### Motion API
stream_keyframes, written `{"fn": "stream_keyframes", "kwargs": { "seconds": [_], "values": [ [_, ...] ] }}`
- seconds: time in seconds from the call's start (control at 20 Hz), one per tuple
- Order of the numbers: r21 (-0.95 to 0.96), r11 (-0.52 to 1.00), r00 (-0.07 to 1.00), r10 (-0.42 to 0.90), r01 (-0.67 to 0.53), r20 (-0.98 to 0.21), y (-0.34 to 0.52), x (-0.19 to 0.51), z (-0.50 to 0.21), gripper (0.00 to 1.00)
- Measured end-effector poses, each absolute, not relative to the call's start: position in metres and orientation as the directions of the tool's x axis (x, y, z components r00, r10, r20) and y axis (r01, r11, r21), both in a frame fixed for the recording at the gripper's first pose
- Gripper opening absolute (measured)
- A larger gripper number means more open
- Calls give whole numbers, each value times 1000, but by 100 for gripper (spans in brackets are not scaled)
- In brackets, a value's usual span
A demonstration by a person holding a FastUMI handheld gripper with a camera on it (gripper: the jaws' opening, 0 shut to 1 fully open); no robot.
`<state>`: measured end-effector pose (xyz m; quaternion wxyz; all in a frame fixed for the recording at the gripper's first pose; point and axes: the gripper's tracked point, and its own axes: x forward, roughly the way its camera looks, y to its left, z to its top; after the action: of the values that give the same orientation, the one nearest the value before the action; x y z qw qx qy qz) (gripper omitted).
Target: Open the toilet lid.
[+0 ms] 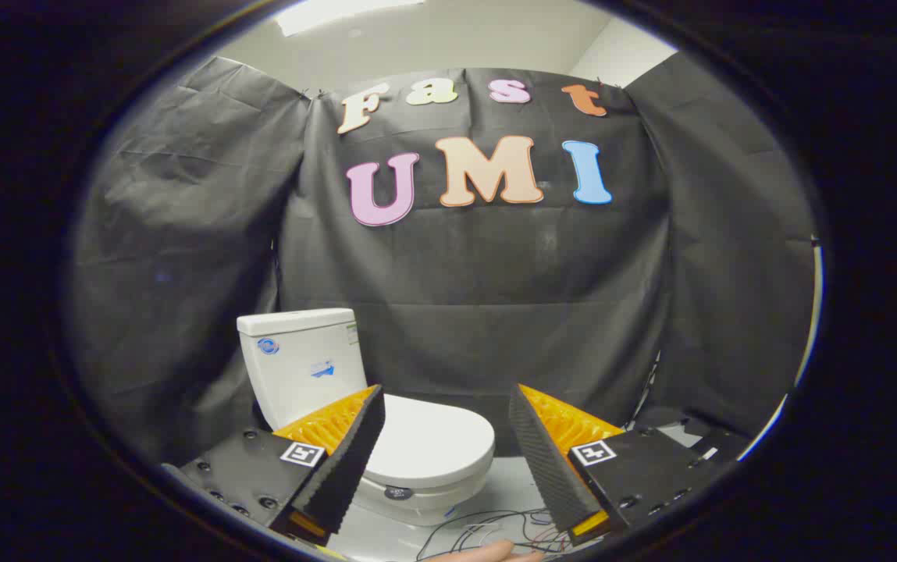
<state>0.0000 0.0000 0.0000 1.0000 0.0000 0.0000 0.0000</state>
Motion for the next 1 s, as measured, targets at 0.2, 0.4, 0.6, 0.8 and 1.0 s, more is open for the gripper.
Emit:
{"fn": "stream_keyframes", "kwargs": {
  "seconds": [0.2,0.4,0.6,0.8,1.0],
  "values": [
    [0,1000,1000,1,-1,1,0,0,0,98],
    [5,1000,1000,1,-1,1,0,0,0,98],
    [3,1000,1000,1,-1,-1,0,0,0,98],
    [0,1000,1000,4,-4,-1,0,0,0,99],
    [-4,1000,1000,1,-1,-5,-1,3,-3,98]
  ]
}}
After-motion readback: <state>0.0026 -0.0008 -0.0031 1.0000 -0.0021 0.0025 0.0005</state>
